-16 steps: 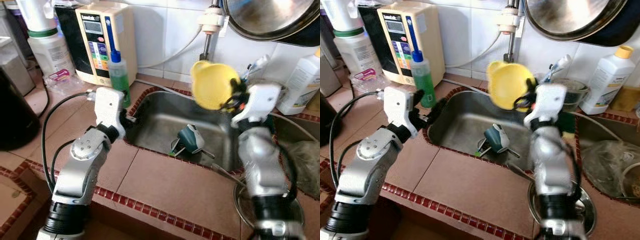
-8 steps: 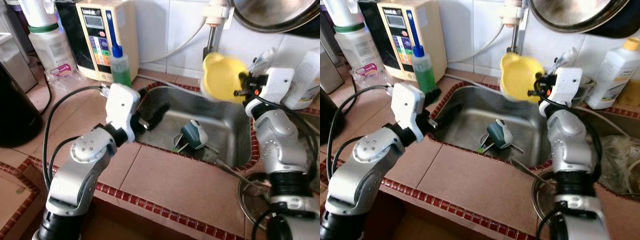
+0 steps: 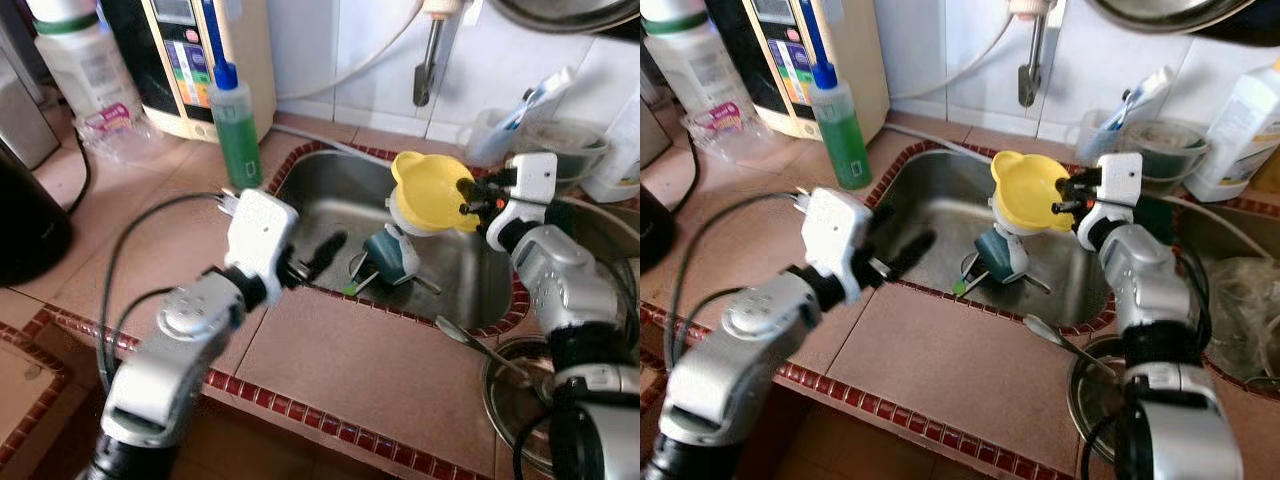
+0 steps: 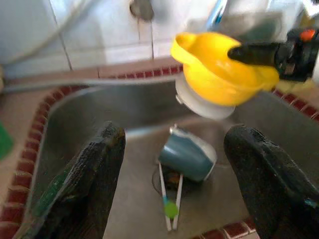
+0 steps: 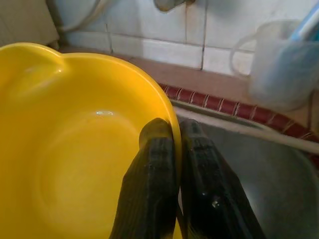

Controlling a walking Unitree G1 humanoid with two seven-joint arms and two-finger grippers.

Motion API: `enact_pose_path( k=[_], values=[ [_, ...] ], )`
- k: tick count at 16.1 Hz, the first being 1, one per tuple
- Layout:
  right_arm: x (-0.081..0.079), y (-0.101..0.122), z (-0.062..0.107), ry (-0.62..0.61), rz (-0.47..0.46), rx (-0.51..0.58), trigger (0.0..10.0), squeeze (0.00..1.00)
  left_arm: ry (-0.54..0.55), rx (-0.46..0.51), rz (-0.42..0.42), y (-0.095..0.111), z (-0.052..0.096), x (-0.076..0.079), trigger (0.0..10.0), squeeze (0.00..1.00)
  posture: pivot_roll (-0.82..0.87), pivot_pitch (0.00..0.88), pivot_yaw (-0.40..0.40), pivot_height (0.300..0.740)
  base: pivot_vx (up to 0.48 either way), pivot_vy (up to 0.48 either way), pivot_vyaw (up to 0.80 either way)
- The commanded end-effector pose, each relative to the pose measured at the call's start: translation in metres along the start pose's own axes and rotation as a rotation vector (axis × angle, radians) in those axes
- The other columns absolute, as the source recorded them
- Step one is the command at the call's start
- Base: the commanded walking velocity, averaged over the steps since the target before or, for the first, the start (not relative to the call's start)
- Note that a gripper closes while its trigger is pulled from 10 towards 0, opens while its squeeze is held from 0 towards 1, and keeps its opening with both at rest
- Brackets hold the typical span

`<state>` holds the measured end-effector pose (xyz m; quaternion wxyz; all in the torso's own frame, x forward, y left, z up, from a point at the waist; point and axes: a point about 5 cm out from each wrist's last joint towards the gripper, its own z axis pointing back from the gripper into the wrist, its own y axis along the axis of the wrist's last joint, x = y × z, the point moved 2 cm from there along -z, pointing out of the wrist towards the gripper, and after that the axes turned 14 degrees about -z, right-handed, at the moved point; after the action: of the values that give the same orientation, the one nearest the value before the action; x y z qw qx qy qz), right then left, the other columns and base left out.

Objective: Kitchen organization

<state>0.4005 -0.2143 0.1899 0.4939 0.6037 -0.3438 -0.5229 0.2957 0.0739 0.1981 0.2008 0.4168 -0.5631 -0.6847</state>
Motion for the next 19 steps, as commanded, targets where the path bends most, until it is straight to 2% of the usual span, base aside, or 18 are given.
enact_pose_path(
  k=[1, 4, 8, 10, 16, 19],
  values=[
    [-0.002, 0.002, -0.003, 0.023, 0.010, -0.022, 10.0, 0.00, 0.005, -0.044, -0.006, -0.009, -0.003, 0.007, 10.0, 0.00, -0.09, 0.185, 0.022, 0.740, 0.000, 0.000, 0.00],
    [-0.005, -0.004, -0.007, 0.062, -0.017, -0.067, 10.0, 0.00, 0.004, -0.078, -0.011, -0.017, -0.010, 0.016, 10.0, 0.00, -0.09, 0.181, 0.017, 0.740, 0.000, 0.000, 0.00],
    [-0.008, -0.023, -0.009, 0.120, -0.022, -0.169, 10.0, 0.00, 0.020, -0.087, -0.047, -0.016, -0.016, 0.023, 10.0, 0.00, -0.09, 0.181, 0.014, 0.740, 0.000, 0.000, 0.00],
    [-0.008, -0.038, -0.008, 0.135, -0.064, -0.237, 10.0, 0.00, 0.006, -0.088, -0.068, -0.016, -0.019, 0.029, 10.0, 0.00, -0.09, 0.185, 0.012, 0.740, 0.000, 0.000, 0.00],
    [-0.004, -0.063, -0.003, 0.128, -0.097, -0.377, 10.0, 0.00, -0.008, -0.050, -0.052, -0.003, -0.020, 0.029, 10.0, 0.00, -0.08, 0.195, 0.009, 0.740, 0.000, 0.000, 0.00],
    [0.000, -0.066, -0.002, 0.102, -0.099, -0.398, 10.0, 0.00, -0.012, -0.031, -0.050, 0.001, -0.019, 0.030, 10.0, 0.00, -0.08, 0.196, 0.007, 0.740, 0.000, 0.000, 0.00]
  ],
)
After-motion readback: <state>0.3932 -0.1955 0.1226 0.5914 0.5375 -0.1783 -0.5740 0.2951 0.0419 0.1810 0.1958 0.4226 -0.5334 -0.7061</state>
